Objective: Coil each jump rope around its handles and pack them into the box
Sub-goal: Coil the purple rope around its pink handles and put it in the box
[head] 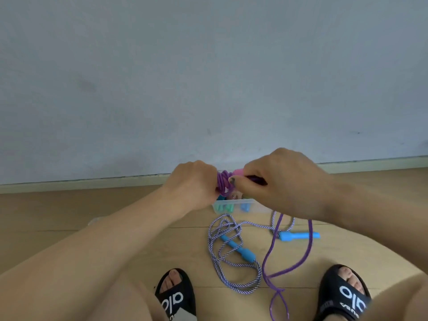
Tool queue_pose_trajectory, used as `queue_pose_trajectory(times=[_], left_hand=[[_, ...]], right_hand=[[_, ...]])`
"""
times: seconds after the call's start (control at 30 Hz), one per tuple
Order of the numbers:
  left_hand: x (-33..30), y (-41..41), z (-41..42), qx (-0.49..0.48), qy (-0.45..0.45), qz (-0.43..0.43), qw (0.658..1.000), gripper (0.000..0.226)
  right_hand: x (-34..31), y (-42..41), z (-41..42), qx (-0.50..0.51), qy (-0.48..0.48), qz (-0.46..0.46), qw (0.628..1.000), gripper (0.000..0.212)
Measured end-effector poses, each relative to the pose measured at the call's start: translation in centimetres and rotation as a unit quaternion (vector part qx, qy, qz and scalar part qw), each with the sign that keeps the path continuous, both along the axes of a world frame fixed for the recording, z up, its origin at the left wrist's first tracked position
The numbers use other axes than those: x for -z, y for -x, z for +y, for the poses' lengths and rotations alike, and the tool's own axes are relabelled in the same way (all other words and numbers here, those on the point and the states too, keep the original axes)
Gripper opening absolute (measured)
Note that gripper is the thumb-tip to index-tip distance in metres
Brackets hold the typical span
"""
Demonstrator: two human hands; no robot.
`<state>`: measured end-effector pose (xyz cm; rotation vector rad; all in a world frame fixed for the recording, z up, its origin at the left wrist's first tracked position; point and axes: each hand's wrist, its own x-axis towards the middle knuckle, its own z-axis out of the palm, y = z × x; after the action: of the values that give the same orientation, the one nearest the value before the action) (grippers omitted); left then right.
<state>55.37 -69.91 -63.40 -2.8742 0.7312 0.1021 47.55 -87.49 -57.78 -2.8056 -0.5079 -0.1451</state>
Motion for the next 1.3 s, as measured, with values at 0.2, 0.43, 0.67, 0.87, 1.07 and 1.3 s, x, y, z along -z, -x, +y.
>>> queue_pose_trajectory(times=[0.2, 0.43, 0.67, 0.87, 1.07, 1.3], left_hand=[[0.2, 1.5, -0.8, -0.016, 0.013, 0.103, 0.994, 0.032], [-0.4, 2.8, -1.6, 0.084, 0.009, 0.027, 0.996, 0.025], [-2.0, 4.9, -2.2, 0.167, 0.078, 0.023, 0.983, 0.018], [-4.0, 4.9, -1.0, 0.137, 0.246, 0.033, 0.959, 0.027], [-5.0, 3.6, -0.1, -0.007, 0.364, 0.178, 0.914, 0.04], [-4.6, 3.3, 0.9, -0.027, 0.409, 0.361, 0.838, 0.024]], right_hand=[[1.2, 1.3, -0.1, -0.036, -0.065, 0.04, 0.996, 0.051], [-0.4, -1.5, -1.7, 0.0, -0.055, -0.016, 0.998, 0.059], [1.2, -5.1, -2.2, -0.006, 0.009, -0.025, 1.0, 0.059], [6.2, -5.0, -2.8, 0.075, -0.181, 0.245, 0.949, 0.043], [7.2, -4.0, 0.0, 0.107, -0.255, 0.274, 0.921, 0.042], [5.4, -5.0, -1.2, 0.167, -0.266, 0.225, 0.922, 0.035]])
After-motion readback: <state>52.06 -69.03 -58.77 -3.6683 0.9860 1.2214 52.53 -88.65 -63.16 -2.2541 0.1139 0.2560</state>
